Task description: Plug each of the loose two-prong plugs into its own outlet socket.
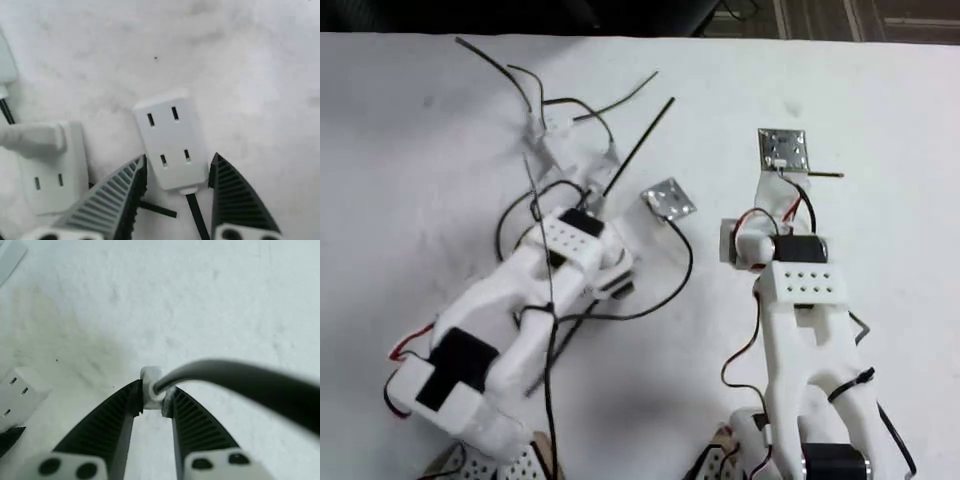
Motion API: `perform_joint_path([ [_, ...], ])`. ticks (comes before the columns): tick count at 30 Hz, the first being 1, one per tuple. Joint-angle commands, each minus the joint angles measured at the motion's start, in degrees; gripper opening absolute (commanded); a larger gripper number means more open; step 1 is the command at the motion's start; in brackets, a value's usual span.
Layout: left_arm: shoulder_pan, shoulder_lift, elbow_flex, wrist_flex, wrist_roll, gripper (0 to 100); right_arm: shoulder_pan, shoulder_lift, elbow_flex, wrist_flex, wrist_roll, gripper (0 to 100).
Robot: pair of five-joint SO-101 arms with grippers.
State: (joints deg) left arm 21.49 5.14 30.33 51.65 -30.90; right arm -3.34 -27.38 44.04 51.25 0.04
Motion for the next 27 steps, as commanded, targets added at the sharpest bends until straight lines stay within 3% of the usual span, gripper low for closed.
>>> perform_joint_path([
  [1,-1.7,-0.7,-2.7,0.8,-7.1,21,0.0,-0.1,-0.4,-0.8,-0.2,1.7],
  [8,-1.4,-9.5,-2.2,6.4,-13.3,21,0.0,-0.1,-0.4,-0.8,-0.2,1.7],
  [14,-1.4,-15.0,-2.2,10.1,-14.2,29,0.0,-0.1,-0.4,-0.8,-0.2,1.7],
  [18,-2.0,-17.3,-2.5,10.0,-11.5,29,0.0,-0.1,0.1,-0.8,-0.2,1.7],
  [22,-7.3,-24.7,-2.0,10.1,-7.5,29,-2.8,-0.1,0.4,-0.8,0.2,1.7],
  [27,-13.6,-37.2,1.3,12.9,0.7,29,-8.1,-0.1,2.6,-0.8,10.0,1.7],
])
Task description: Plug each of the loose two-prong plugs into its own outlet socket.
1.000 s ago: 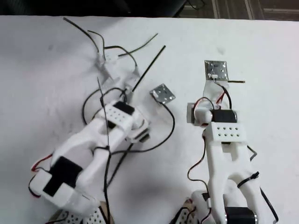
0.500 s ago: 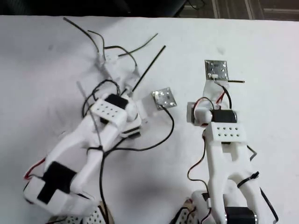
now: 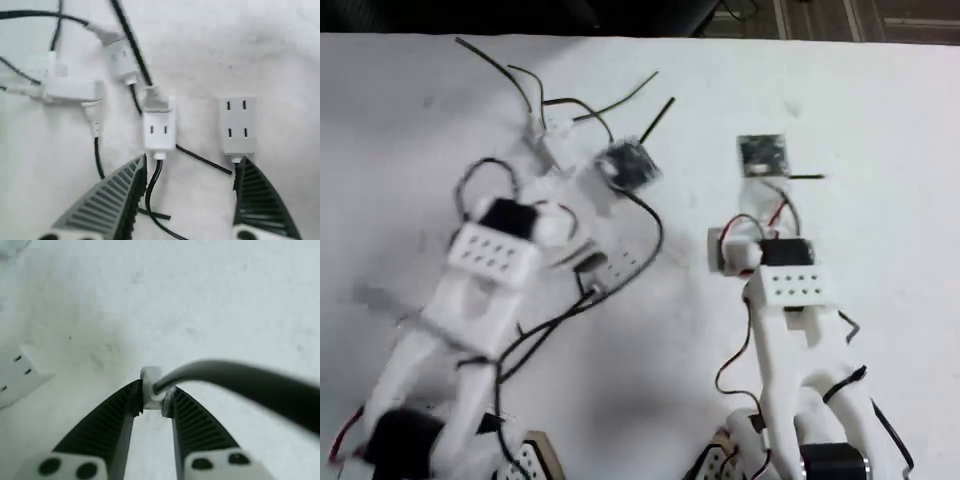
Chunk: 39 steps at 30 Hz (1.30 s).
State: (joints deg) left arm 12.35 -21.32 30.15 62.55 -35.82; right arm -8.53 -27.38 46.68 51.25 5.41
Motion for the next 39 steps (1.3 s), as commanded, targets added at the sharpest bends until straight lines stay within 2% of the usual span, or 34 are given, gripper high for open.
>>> perform_joint_path([
  [1,-5.8,-13.1,2.9,2.6,7.4,29,-3.7,-0.1,0.0,-0.8,6.2,1.7],
  [6,-14.5,-24.0,13.4,3.3,13.8,29,-8.1,-0.1,0.0,-0.8,10.0,1.7],
  [10,-21.1,-32.1,23.2,2.3,13.8,29,-11.8,0.0,0.2,-3.6,11.9,1.7],
  [16,-29.1,-43.8,38.3,-5.2,11.5,29,-16.0,5.8,0.5,-10.4,12.0,1.7],
  [19,-29.6,-48.2,44.0,-6.0,8.5,29,-17.3,7.9,0.4,-11.9,12.0,1.7],
  [25,-29.3,-53.7,50.8,-6.2,8.2,29,-19.5,7.9,-1.4,-11.6,11.8,1.7],
  [32,-29.3,-57.2,53.5,-6.2,6.5,29,-22.7,4.6,-5.8,-4.0,11.5,1.7],
  [39,-29.7,-57.5,54.1,-6.0,5.5,29,-24.8,3.4,-5.5,-4.4,11.5,1.7],
])
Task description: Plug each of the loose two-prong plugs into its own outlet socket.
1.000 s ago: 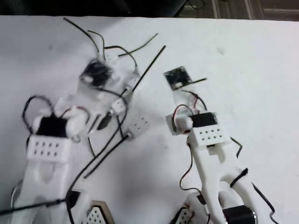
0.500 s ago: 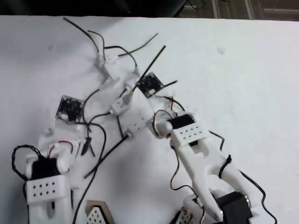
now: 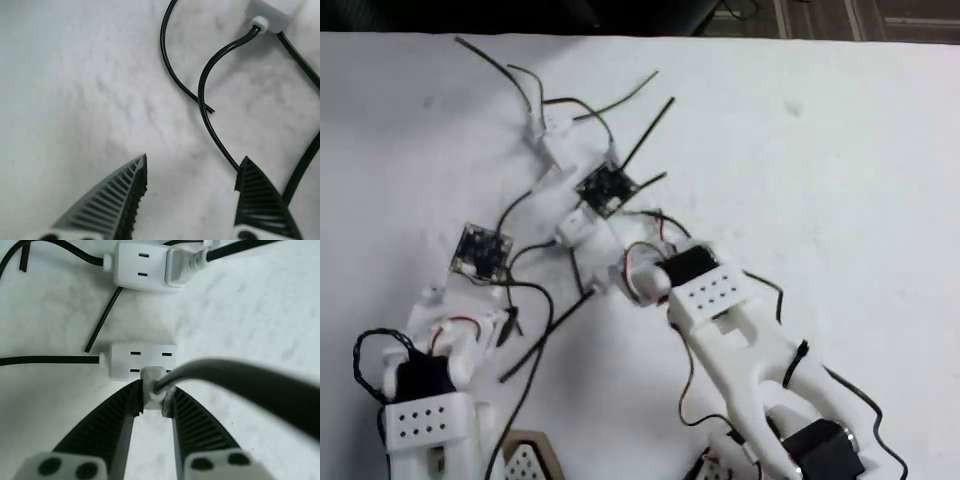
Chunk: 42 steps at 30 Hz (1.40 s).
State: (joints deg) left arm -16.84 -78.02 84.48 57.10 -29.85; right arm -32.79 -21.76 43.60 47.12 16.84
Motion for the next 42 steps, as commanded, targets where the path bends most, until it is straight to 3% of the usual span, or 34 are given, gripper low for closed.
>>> perform_joint_path([
  [1,-0.5,-0.7,-0.3,-0.4,-0.5,29,-0.6,-2.0,-1.8,-1.5,0.1,1.7],
  [6,-0.6,-0.7,-0.3,-0.3,-0.6,29,-0.3,2.2,1.2,-10.0,0.4,1.7],
  [25,-0.6,-0.7,-0.3,-0.3,-0.6,29,4.1,7.9,1.2,-13.4,0.7,1.7],
  [42,-0.6,-0.7,0.1,-0.3,-0.6,29,3.6,12.9,3.9,-13.3,1.8,1.7],
])
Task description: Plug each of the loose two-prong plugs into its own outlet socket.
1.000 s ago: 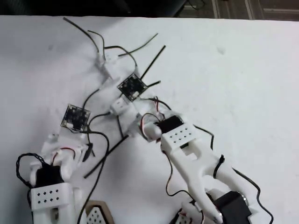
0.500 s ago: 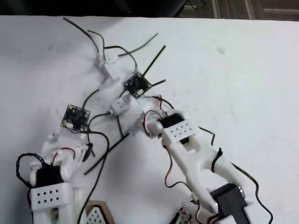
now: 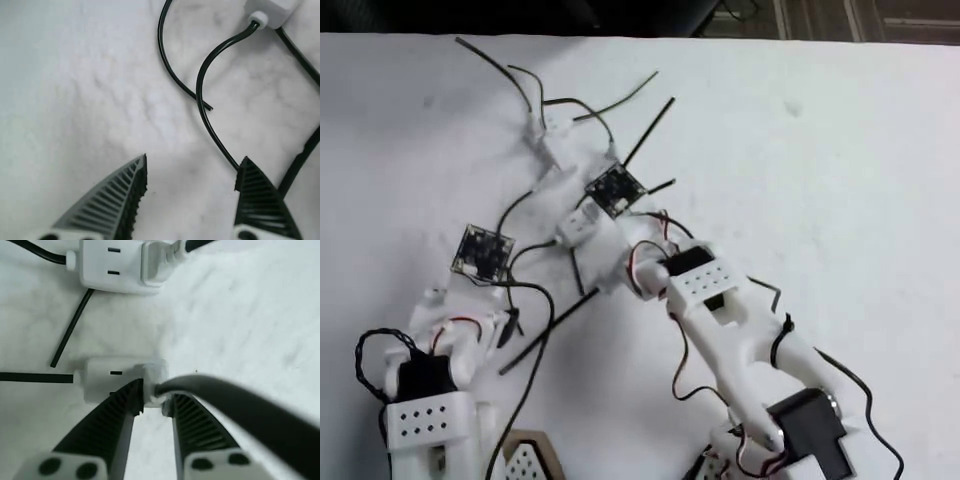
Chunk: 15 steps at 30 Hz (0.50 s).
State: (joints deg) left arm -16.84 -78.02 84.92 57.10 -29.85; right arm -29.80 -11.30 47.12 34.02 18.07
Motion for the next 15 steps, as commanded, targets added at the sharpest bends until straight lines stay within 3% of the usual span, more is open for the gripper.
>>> perform_joint_path([
  [1,-0.6,-0.7,-0.4,-0.3,-0.6,29,0.7,3.8,0.1,-0.2,0.5,1.7],
  [15,-0.6,-0.7,-0.3,-0.4,-0.6,29,0.7,10.7,-2.4,1.5,1.0,1.7],
])
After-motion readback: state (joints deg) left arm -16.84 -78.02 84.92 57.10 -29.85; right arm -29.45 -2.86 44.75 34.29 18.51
